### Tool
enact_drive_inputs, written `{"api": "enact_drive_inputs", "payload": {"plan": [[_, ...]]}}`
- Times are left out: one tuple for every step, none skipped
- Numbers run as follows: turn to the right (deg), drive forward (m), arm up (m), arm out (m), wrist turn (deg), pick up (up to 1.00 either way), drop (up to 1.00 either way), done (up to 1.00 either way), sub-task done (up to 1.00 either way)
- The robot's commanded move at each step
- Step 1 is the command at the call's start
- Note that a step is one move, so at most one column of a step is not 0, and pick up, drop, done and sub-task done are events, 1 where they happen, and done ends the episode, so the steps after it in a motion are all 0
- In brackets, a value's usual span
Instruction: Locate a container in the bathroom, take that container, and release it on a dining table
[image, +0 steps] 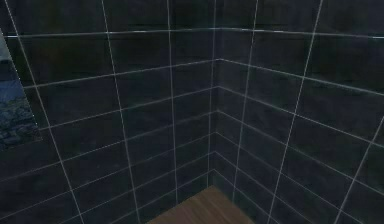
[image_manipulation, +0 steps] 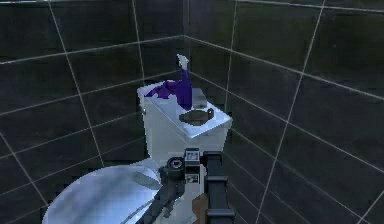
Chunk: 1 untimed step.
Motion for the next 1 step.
{"api": "enact_drive_inputs", "payload": {"plan": [[0.0, 0.0, 0.0, 0.0, 45.0, 0.0, 0.0, 0.0, 0.0]]}}
